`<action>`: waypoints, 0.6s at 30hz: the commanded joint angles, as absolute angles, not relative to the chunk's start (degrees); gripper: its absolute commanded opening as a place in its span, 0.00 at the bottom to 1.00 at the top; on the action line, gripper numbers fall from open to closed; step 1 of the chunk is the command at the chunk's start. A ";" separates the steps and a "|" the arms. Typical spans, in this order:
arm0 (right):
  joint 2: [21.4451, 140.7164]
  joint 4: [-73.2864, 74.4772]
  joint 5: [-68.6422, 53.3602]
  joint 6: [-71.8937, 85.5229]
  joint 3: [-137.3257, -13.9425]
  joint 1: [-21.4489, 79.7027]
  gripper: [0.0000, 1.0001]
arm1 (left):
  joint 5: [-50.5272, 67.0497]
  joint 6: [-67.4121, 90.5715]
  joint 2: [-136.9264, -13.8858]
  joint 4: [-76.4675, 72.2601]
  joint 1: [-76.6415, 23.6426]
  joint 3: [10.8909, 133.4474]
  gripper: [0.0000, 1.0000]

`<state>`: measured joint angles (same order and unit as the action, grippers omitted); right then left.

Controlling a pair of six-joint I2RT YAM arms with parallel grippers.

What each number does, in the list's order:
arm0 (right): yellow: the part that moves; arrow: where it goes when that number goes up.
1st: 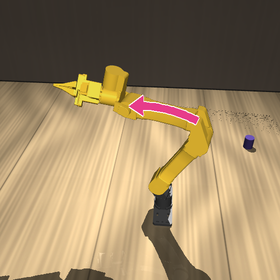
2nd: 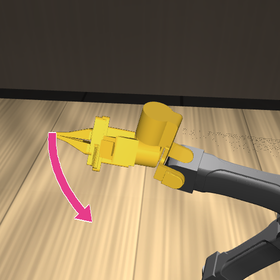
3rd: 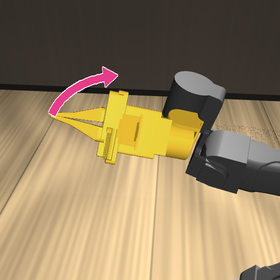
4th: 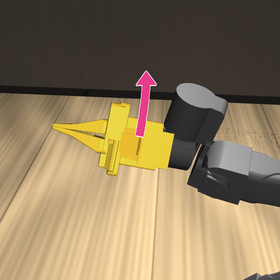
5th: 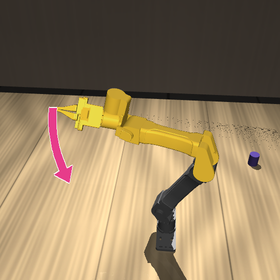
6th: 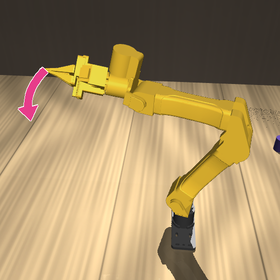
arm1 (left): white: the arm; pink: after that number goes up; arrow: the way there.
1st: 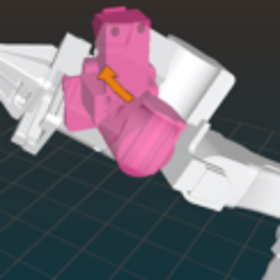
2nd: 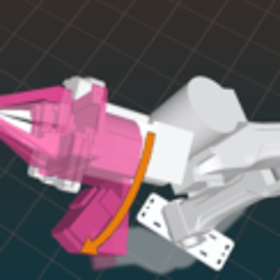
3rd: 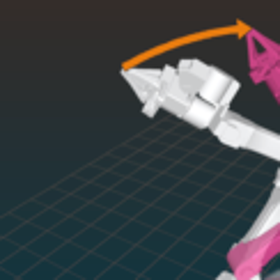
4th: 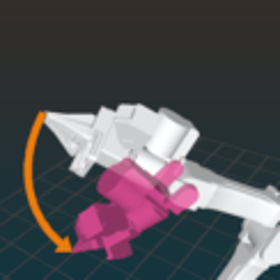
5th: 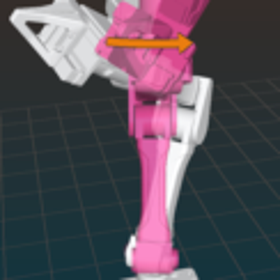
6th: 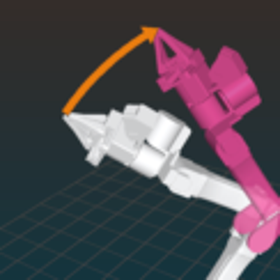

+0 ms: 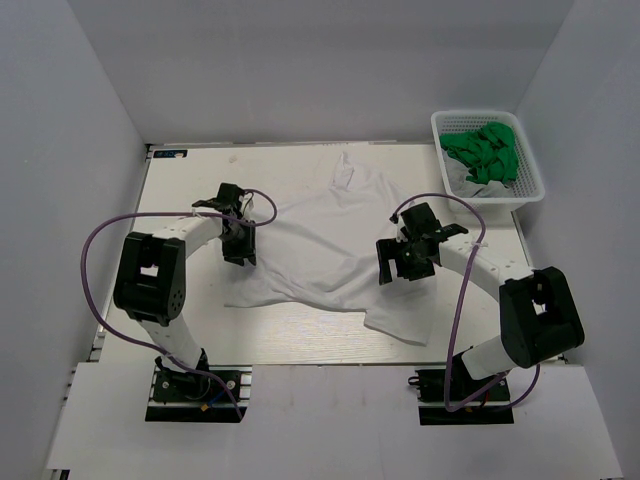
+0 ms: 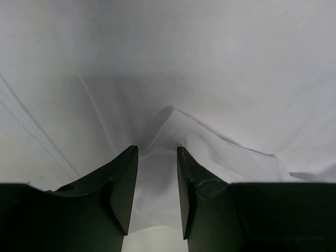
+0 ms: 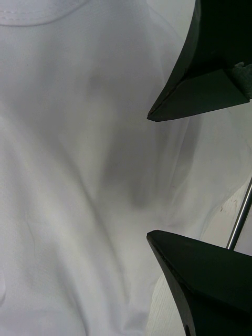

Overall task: Fold and stack the t-shirts
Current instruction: Flatten out the tshirt

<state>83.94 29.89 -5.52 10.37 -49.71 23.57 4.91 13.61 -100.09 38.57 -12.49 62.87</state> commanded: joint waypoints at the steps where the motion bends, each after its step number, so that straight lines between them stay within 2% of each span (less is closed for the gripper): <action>1: 82.18 28.74 -5.45 11.07 -49.13 23.20 0.90 | 8.17 12.39 -100.28 37.88 -12.66 65.21 0.47; 12: 81.74 29.00 -4.83 10.90 -48.87 23.29 0.90 | 6.33 12.39 -102.48 38.50 -12.66 65.21 0.47; 18: 81.83 29.18 -4.75 10.81 -48.69 23.29 0.90 | 8.16 12.39 -102.48 38.50 -13.18 65.74 0.29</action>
<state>83.40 29.89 -5.04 10.52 -49.17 23.57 6.79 12.91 -102.67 38.54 -12.69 64.29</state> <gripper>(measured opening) 0.902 0.314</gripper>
